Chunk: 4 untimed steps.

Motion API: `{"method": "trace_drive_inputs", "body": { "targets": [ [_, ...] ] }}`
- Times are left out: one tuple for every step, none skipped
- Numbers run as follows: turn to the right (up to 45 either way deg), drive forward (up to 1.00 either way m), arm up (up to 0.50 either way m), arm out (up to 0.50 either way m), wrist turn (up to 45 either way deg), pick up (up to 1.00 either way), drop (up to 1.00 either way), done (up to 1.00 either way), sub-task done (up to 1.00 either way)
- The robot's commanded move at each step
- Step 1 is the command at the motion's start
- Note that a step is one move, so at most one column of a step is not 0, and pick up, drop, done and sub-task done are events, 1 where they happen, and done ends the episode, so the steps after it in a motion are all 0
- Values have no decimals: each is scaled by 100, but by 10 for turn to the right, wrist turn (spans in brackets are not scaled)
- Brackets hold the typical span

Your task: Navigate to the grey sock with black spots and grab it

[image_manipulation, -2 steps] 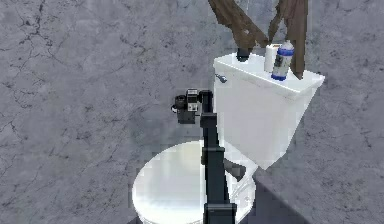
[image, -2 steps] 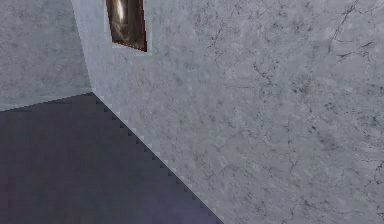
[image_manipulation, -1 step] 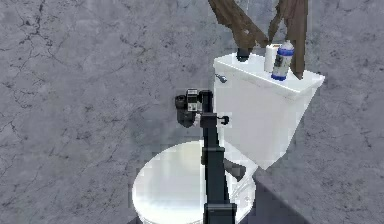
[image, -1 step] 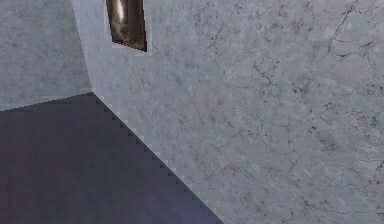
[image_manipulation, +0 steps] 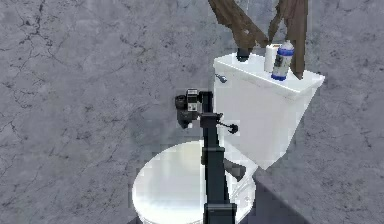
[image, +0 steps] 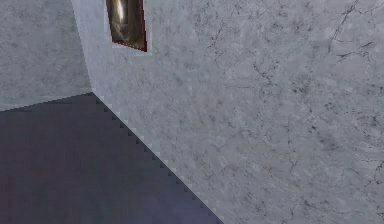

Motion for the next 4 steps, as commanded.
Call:
{"method": "trace_drive_inputs", "body": {
  "targets": [
    [0, 0, -30, 0, 0, 0, 0, 0, 0],
    [0, 0, 0, 0, 0, 100, 0, 0, 0],
    [0, 0, 10, 0, 0, 0, 0, 0, 0],
    [0, 0, 0, 0, 0, 0, 0, 100, 0]
  ]
}}
